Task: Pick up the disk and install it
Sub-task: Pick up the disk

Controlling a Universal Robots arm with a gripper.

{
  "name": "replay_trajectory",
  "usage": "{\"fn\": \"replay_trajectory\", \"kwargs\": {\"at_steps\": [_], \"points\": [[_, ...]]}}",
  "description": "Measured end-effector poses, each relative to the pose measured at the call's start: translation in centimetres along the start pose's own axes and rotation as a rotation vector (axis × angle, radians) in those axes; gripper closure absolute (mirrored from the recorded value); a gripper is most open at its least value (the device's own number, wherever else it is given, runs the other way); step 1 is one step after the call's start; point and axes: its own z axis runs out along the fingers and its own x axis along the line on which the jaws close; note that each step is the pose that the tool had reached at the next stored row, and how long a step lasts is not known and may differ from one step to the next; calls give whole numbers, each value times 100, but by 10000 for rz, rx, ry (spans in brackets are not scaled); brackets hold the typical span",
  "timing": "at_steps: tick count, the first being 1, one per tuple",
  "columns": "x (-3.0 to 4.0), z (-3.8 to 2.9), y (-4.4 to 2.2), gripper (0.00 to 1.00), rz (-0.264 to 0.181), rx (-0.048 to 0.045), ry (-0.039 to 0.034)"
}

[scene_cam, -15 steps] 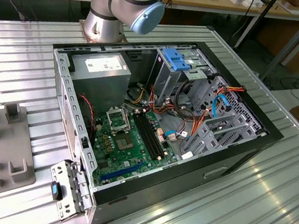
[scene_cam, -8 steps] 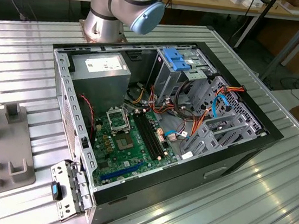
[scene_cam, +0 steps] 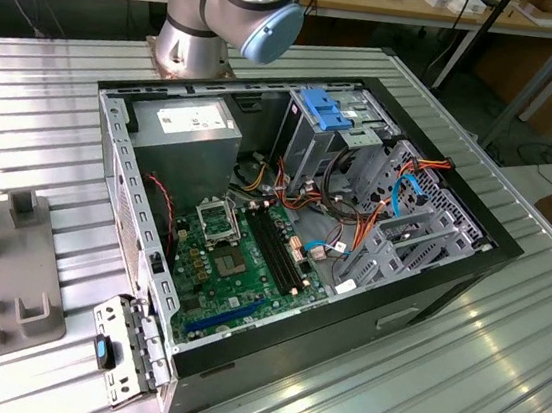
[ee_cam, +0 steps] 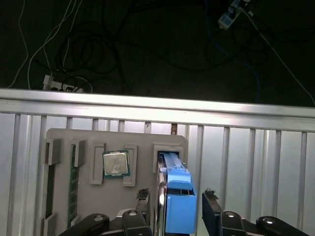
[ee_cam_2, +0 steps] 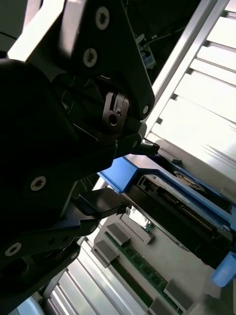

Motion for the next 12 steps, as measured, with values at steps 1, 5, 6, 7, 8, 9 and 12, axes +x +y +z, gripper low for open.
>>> {"fn": "replay_trajectory", "kwargs": {"at_steps": [1,5,6,7,8,9,12], "points": [[0,0,0,46,-2,0,0],[1,23,3,46,-42,-1,1],[1,24,3,46,-43,1,0],[1,24,3,46,-43,1,0],[1,24,3,46,-43,1,0],[1,24,3,46,-43,1,0],[1,24,3,46,-44,1,0]]}}
